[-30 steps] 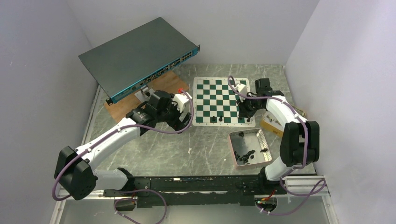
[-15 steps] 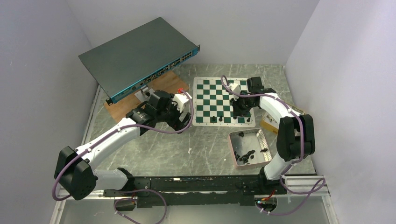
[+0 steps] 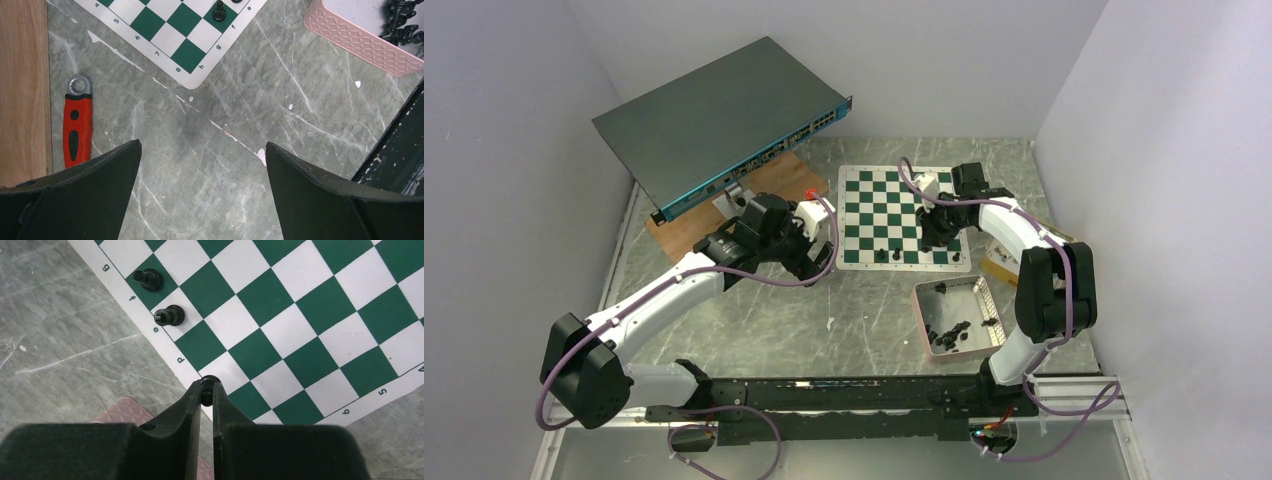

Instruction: Set up the chess pieces on the board

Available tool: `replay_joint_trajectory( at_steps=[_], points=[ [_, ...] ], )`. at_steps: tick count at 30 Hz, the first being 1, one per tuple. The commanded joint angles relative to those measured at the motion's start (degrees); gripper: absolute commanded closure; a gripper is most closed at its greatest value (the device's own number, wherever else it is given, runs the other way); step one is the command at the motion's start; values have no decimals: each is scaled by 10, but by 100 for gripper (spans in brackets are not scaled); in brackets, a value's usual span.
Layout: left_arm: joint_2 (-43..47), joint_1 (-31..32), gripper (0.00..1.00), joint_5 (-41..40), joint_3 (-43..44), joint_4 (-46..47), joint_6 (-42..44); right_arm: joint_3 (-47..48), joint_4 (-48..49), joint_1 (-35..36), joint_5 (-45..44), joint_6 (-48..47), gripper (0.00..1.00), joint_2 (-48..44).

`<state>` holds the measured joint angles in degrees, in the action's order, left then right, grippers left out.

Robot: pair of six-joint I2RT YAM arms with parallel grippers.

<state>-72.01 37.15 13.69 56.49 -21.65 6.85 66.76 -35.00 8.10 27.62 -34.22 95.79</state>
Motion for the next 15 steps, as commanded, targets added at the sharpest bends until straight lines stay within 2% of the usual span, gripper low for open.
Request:
replay_joint_trajectory(
  at_steps=[1, 15],
  points=[
    [3, -3, 0, 14, 18, 24, 6, 1, 28, 5, 17, 16, 100, -1],
    [-7, -2, 0, 19, 20, 22, 5, -19, 59, 5, -22, 30, 100, 4]
  ],
)
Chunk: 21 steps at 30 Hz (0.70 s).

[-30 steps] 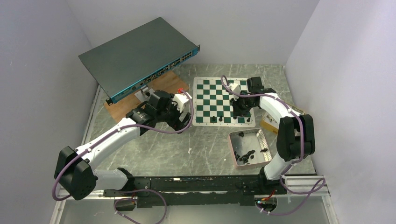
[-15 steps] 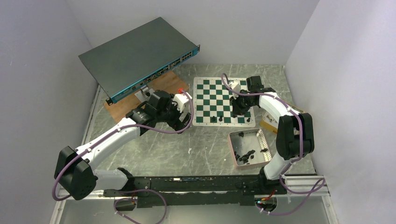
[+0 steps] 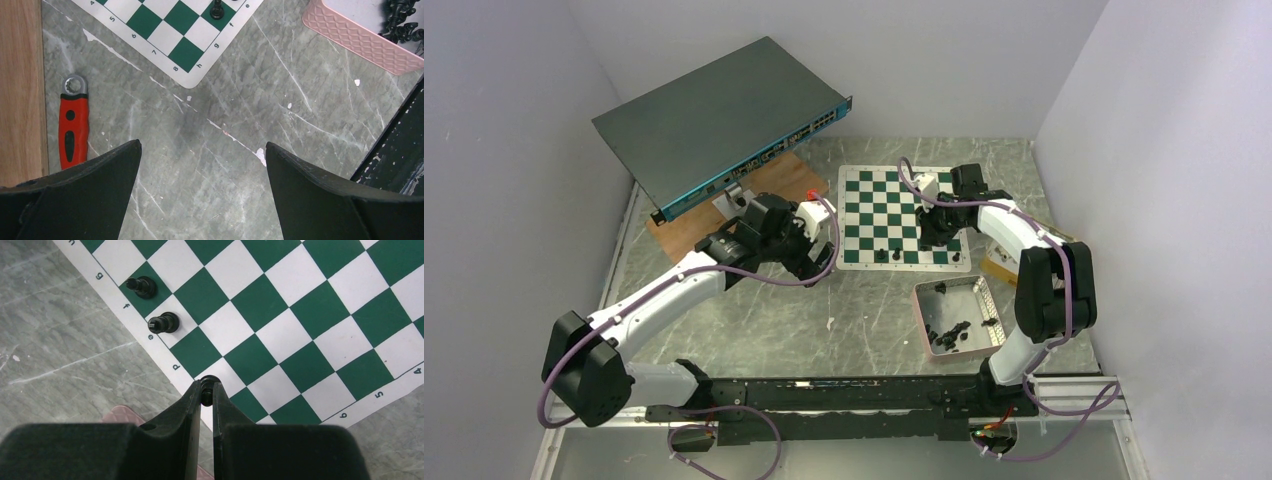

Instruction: Set up the chess pieces on the board

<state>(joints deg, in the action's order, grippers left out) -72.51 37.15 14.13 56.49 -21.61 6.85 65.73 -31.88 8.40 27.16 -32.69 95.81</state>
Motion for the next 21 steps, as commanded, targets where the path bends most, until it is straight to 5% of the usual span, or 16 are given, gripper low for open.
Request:
replay_joint_trajectory(
  at_steps=[1, 21],
  points=[
    [-2, -2, 0, 15, 20, 22, 5, -11, 31, 2, -22, 16, 100, 4],
    [-6, -2, 0, 16, 21, 21, 6, -34, 42, 3, -36, 13, 100, 21]
  ],
)
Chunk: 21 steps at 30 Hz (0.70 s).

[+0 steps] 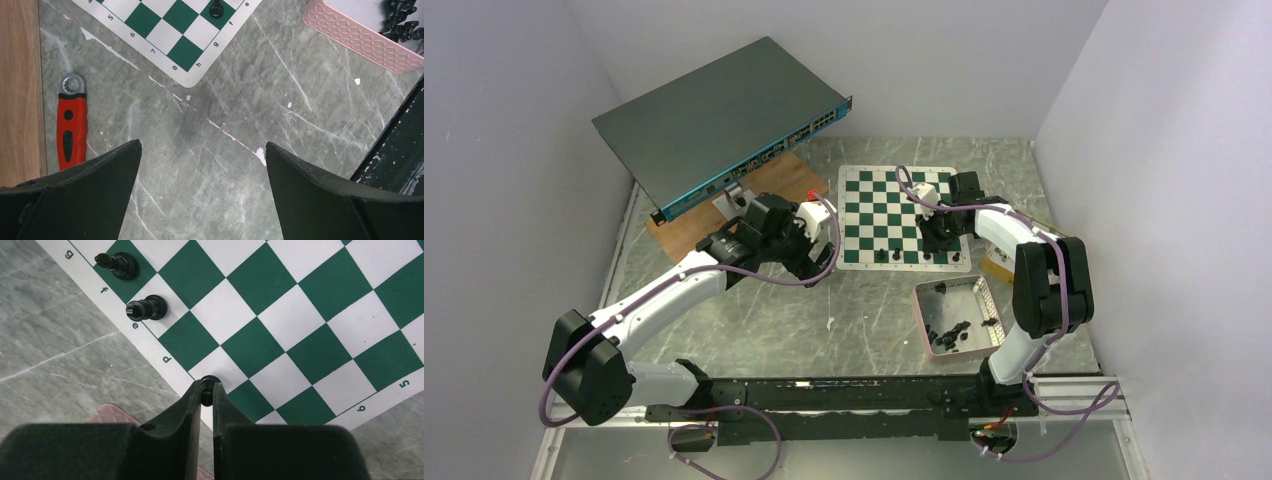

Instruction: Set up the chess pieces on the board

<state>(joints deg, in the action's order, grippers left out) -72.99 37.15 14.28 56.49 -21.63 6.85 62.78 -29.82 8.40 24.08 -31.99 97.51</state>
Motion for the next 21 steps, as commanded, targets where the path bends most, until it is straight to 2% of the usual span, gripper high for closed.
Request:
replay_joint_trajectory(
  at_steps=[1, 21],
  points=[
    [-2, -3, 0, 15, 21, 21, 6, -6, 24, 3, -6, 8, 100, 4],
    [-3, -2, 0, 17, 22, 19, 7, -19, 52, 9, -24, 21, 100, 9]
  ],
)
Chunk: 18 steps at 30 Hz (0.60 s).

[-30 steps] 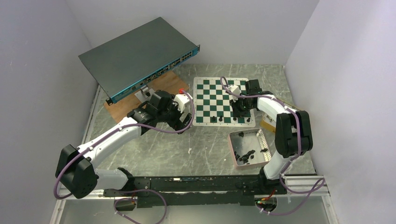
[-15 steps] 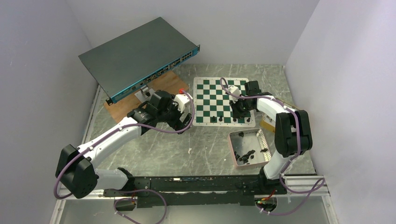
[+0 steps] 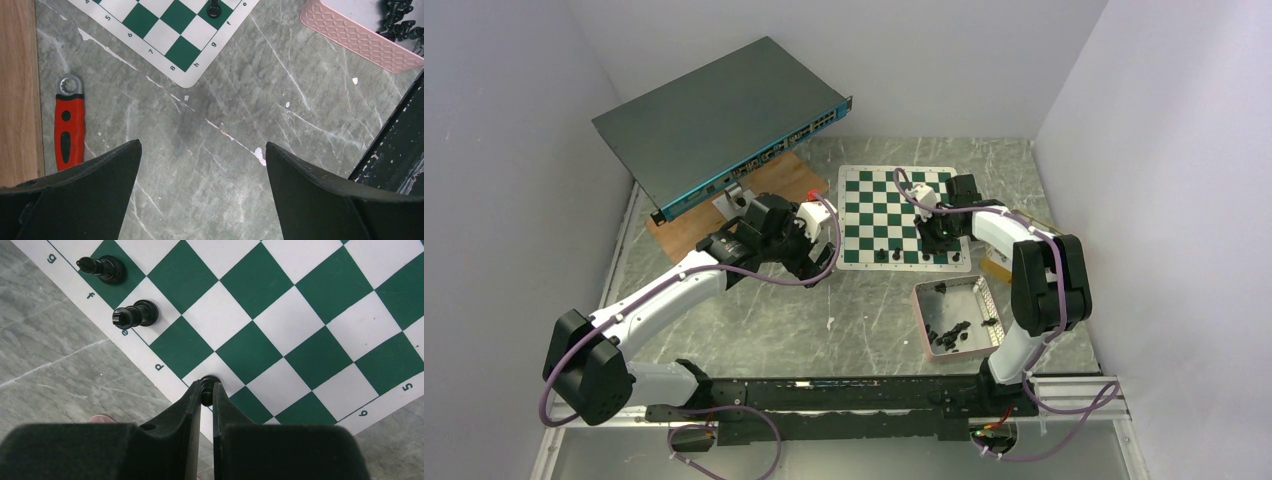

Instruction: Set up the chess pieces on the board

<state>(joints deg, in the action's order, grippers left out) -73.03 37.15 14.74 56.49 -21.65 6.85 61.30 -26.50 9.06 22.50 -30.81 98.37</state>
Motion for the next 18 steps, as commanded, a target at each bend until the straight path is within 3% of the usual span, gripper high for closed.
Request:
replay_joint_trajectory(
  at_steps=[1, 18],
  points=[
    [-3, -2, 0, 13, 23, 19, 7, -5, 19, 3, -7, 10, 100, 1],
    [-3, -2, 0, 11, 23, 18, 8, -3, 9, 4, -9, 3, 97, 6]
  ],
)
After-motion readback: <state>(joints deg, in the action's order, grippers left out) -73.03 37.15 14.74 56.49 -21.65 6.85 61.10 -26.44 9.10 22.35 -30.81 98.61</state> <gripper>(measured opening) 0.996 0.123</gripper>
